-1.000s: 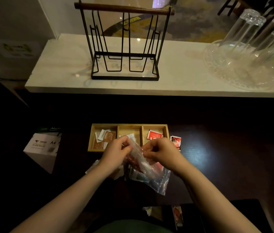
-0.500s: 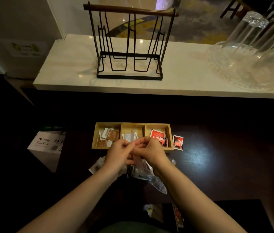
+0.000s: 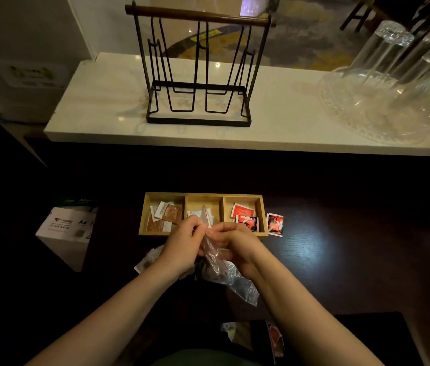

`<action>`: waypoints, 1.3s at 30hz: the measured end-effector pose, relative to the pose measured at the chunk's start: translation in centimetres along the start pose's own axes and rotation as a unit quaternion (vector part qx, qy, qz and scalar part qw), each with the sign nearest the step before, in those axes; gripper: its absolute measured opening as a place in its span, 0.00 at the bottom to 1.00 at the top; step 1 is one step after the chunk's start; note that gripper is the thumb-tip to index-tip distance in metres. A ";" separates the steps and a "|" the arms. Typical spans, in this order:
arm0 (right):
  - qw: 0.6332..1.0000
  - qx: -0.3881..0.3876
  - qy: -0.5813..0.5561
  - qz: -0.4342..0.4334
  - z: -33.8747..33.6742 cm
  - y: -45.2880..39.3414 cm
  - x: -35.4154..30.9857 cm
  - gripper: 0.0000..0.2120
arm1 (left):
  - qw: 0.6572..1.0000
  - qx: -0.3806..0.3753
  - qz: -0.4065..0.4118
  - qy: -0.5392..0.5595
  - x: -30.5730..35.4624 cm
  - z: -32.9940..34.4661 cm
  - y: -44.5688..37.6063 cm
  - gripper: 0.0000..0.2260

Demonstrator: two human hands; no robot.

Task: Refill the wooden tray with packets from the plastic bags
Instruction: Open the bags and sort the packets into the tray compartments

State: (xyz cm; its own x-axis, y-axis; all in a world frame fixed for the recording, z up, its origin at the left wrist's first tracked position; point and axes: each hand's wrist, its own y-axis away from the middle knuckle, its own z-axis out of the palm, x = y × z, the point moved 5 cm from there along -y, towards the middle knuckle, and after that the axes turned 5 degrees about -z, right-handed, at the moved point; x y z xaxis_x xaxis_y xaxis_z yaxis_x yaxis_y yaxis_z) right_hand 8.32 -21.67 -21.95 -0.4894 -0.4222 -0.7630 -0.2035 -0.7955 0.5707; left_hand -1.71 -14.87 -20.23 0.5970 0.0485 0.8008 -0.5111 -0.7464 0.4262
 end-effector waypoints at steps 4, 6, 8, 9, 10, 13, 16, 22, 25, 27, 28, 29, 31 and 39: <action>0.999 0.016 0.027 -0.012 -0.1 0.0 -0.4 0.03 | 1.000 -0.012 0.002 -0.006 0.3 0.0 -0.2 0.10; 1.000 0.010 0.016 -0.009 -0.1 -0.1 -0.4 0.03 | 0.999 -0.028 -0.007 0.018 0.2 0.1 -0.1 0.10; 1.000 0.013 0.003 -0.003 -0.2 -0.2 -0.4 0.02 | 0.997 -0.043 -0.021 0.061 0.0 0.0 -0.2 0.10; 1.000 0.026 -0.008 -0.002 -0.5 -0.3 -0.5 0.03 | 0.993 -0.051 -0.032 0.099 -0.3 -0.1 -0.2 0.10; 0.999 0.048 -0.024 -0.001 -1.0 -0.4 -0.6 0.03 | 0.987 -0.060 -0.045 0.145 -0.5 -0.3 -0.3 0.10; 0.994 0.109 -0.009 -0.032 -2.4 -0.3 -1.3 0.03 | 0.973 -0.068 -0.065 0.211 -0.9 -0.8 -0.1 0.10; 0.974 0.138 0.124 -0.127 -2.4 -0.1 -2.4 0.05 | 0.987 -0.047 -0.071 0.140 -0.9 -1.2 -0.2 0.09; 0.892 0.177 0.341 -0.237 -0.1 0.3 -3.2 0.11 | 0.990 -0.046 -0.116 0.068 0.6 0.5 -0.1 0.11; 0.894 0.177 0.337 -0.236 -0.1 0.4 -3.0 0.11 | 0.988 0.002 -0.116 0.098 0.8 0.6 0.0 0.04; 0.903 0.185 0.315 -0.225 -0.9 0.3 -3.1 0.07 | 0.986 0.010 -0.123 0.112 0.4 0.3 0.0 0.06; 0.910 0.189 0.297 -0.220 -1.2 0.4 -3.2 0.06 | 0.987 -0.001 -0.128 0.102 0.1 0.3 0.0 0.06; 0.915 0.191 0.281 -0.217 -1.5 0.4 -3.3 0.05 | 0.987 -0.018 -0.133 0.088 -0.1 0.4 0.3 0.06; 0.920 0.200 0.258 -0.216 -1.9 0.5 -3.5 0.06 | 0.987 -0.054 -0.137 0.063 -0.7 0.9 0.8 0.05; 0.877 0.155 0.411 -0.193 -0.2 0.3 -2.0 0.12 | 0.997 0.016 -0.067 0.030 0.2 0.0 0.4 0.06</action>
State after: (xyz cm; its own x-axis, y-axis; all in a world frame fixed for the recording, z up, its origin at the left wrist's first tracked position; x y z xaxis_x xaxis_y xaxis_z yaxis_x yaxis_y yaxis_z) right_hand 9.45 -21.16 -20.29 0.4188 -0.4190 -0.8057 -0.5022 -0.8460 0.1790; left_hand -1.86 -15.18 -19.90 0.6201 0.1878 0.7617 -0.4095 -0.7507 0.5184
